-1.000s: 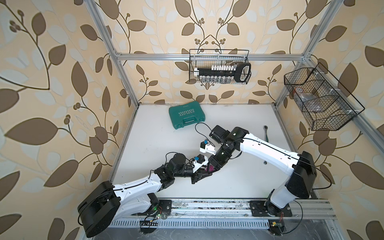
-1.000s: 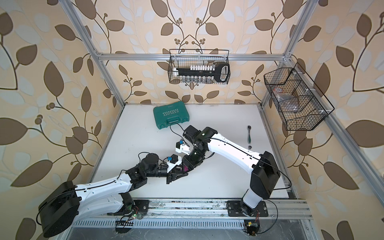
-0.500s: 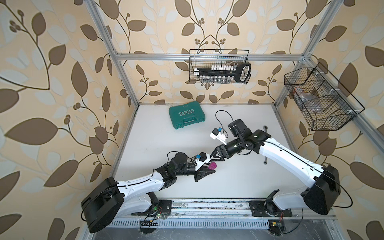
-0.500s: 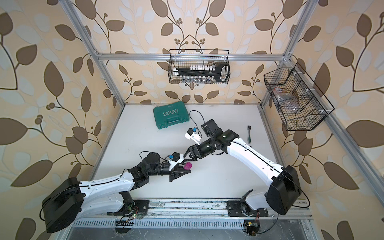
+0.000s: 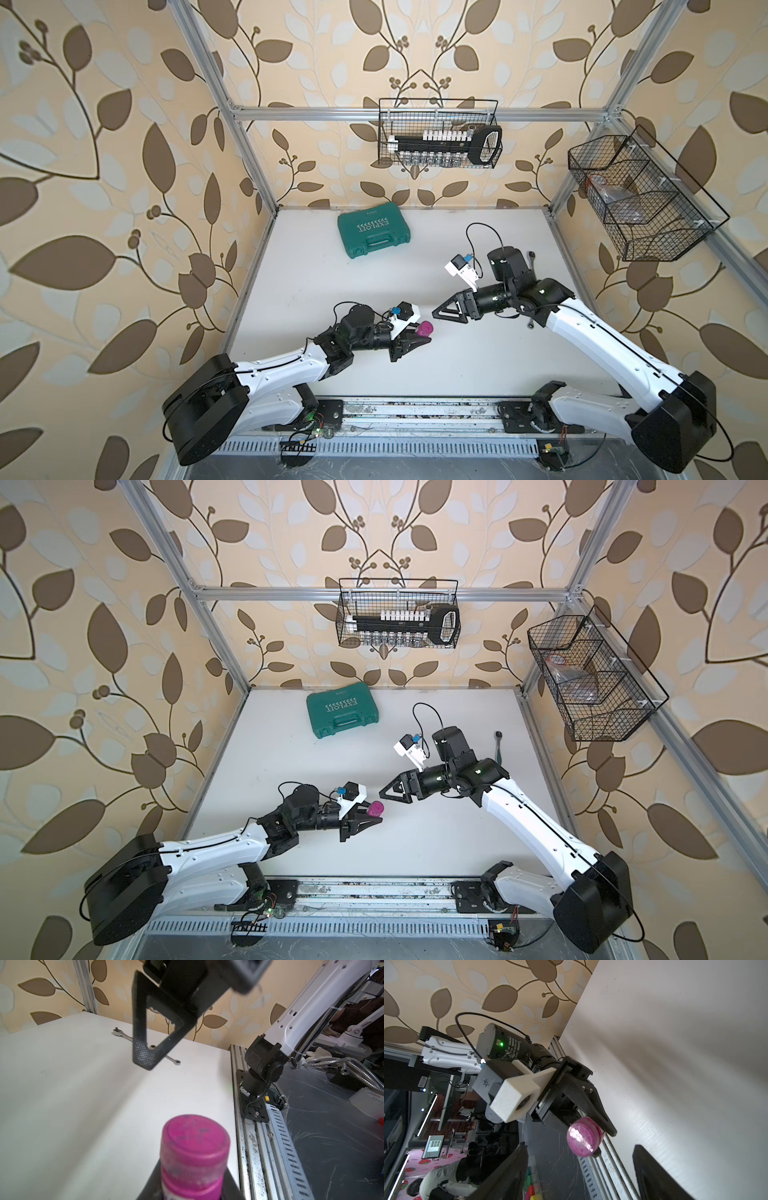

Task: Close the paint jar lid
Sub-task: Screw the lid onto the paint jar.

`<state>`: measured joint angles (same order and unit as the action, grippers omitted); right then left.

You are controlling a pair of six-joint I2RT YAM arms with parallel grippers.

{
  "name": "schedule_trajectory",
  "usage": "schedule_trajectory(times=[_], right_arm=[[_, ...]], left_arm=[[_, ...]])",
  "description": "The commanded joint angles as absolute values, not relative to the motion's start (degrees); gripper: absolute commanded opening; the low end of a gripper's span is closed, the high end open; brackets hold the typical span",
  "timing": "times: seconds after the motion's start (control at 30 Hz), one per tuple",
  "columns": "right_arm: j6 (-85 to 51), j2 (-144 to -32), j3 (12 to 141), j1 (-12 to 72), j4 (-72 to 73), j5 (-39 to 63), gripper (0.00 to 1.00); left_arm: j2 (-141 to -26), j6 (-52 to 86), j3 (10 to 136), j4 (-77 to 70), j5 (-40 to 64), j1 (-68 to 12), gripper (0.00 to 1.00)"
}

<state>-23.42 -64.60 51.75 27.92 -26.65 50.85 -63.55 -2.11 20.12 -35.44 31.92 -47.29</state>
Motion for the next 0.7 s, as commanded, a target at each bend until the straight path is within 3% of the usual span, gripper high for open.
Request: schedule_trajectory(times=[0.0, 0.1, 0.27, 0.37, 0.53, 0.67], right_arm=[[-34.52, -59.87, 45.27, 26.39, -11.37, 55.23, 0.82], [-31.5, -57.82, 46.17, 26.15, -16.95, 51.97, 0.82], [-14.1, -58.41, 52.14, 26.24, -35.81, 45.28, 0.8], [-6.97, -59.23, 54.03, 28.06, -40.85, 39.93, 0.76], [-0.87, -63.19, 61.17, 36.76, -45.71, 28.52, 0.79], [5.6, -66.79, 65.98, 37.52, -48.35, 24.36, 0.79]], left_arm=[[-61.53, -0.91, 21.49, -39.45, 30.35, -47.64, 0.0], [-61.72, -1.16, 22.3, -38.42, 30.59, -47.64, 0.0], [-61.85, -2.67, 24.44, -33.08, 33.22, -47.64, 0.0], [-62.01, -4.54, 26.24, -28.19, 35.12, -47.55, 0.0], [-65.07, -8.38, 31.45, -17.75, 38.55, -46.79, 0.0], [-67.98, -8.55, 33.19, -16.06, 42.8, -43.9, 0.0]])
